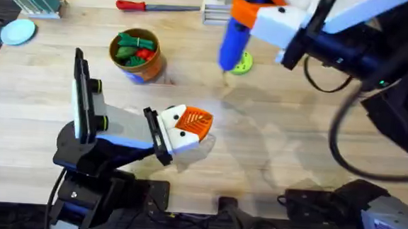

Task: Pick up the gripper from the table and insert it into the empty holder that is missing its gripper. Then pick up a screw, insert it into the mounting hole, and use the screwdriver to tighten it. Finally, clean up the table by picking up the vegetable and placing it into the bucket.

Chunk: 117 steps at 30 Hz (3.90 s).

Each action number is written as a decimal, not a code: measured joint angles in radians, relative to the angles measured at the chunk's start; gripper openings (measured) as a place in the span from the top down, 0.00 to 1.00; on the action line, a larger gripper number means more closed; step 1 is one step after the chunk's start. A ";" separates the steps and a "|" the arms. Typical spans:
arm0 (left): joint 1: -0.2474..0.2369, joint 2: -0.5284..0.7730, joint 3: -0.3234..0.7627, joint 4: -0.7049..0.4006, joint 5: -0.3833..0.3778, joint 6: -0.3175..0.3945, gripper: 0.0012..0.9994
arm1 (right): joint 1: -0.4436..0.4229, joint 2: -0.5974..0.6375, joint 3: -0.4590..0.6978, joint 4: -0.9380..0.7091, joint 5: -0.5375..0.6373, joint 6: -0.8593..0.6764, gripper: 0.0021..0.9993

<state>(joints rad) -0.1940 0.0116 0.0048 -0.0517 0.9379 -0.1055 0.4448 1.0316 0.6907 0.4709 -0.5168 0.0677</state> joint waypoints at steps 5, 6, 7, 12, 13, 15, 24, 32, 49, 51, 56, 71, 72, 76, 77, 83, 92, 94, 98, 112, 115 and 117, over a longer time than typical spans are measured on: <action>0.000 0.000 0.000 0.000 0.000 0.000 0.99 | -0.085 0.003 0.049 -0.318 0.092 -0.195 0.98; 0.000 0.000 0.000 0.000 0.000 0.000 0.99 | -0.090 0.005 0.074 -0.406 0.142 -0.252 0.98; 0.000 0.000 0.000 0.000 0.000 0.000 0.99 | -0.092 0.005 0.094 -0.470 0.194 -0.303 0.98; 0.000 0.000 0.000 0.000 0.000 0.000 0.99 | -0.111 0.031 0.151 -0.620 0.518 -0.556 0.98; 0.000 0.000 0.000 0.000 0.000 0.000 0.99 | -0.118 0.045 0.156 -0.636 0.589 -0.613 0.98; 0.000 0.000 0.000 0.000 0.000 0.000 0.99 | -0.132 0.081 0.160 -0.663 0.695 -0.710 0.98; 0.000 0.000 0.000 0.000 0.000 0.000 0.99 | -0.164 0.319 0.161 -0.771 0.912 -1.037 0.98; 0.000 0.000 0.000 0.000 0.000 0.000 0.99 | -0.164 0.468 0.161 -0.771 0.920 -1.093 0.98; 0.000 0.000 0.000 0.000 0.000 0.000 0.99 | -0.149 0.549 0.195 -0.865 0.866 -1.114 0.18; 0.000 0.000 0.000 0.000 0.000 0.000 0.99 | -0.149 0.543 0.208 -0.882 0.865 -1.116 0.03; 0.000 0.000 0.000 0.003 -0.003 0.003 0.41 | -0.146 0.540 0.209 -0.899 0.854 -1.080 0.01; 0.000 0.000 0.001 -0.006 -0.033 -0.021 0.01 | -0.134 0.364 0.266 -1.066 0.637 -0.801 0.01; 0.000 0.000 0.003 -0.019 -0.043 -0.040 0.01 | -0.134 0.341 0.271 -1.070 0.623 -0.779 0.01; 0.000 0.000 0.072 -0.177 -0.118 -0.121 0.01 | -0.134 0.263 0.280 -1.069 0.588 -0.720 0.01; 0.000 0.000 0.095 -0.236 -0.147 -0.138 0.01 | -0.134 0.247 0.280 -1.066 0.581 -0.712 0.01; 0.000 0.064 0.274 -0.497 -0.348 -0.145 0.01 | -0.134 0.194 0.281 -1.037 0.563 -0.681 0.01; 0.000 0.358 0.515 -0.774 -0.607 -0.024 0.01 | -0.134 0.192 0.281 -1.025 0.556 -0.634 0.01; 0.000 0.436 0.557 -0.816 -0.679 -0.016 0.01 | -0.134 0.192 0.281 -1.025 0.555 -0.628 0.01; 0.000 0.567 0.600 -0.789 -0.787 -0.006 0.01 | -0.134 0.192 0.281 -1.025 0.553 -0.622 0.01; 0.000 0.865 0.602 -0.744 -0.875 0.000 0.01 | -0.134 0.192 0.281 -1.025 0.553 -0.621 0.01; 0.000 0.947 0.602 -0.739 -0.879 0.000 0.01 | -0.134 0.192 0.281 -1.025 0.553 -0.621 0.01; -0.007 0.999 0.602 -0.725 -0.882 0.000 0.01 | -0.134 0.192 0.281 -1.025 0.553 -0.621 0.01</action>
<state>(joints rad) -0.2014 1.0107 0.6071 -0.7763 0.0559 -0.1059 0.3107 1.2232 0.9718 -0.5541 0.0360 -0.5529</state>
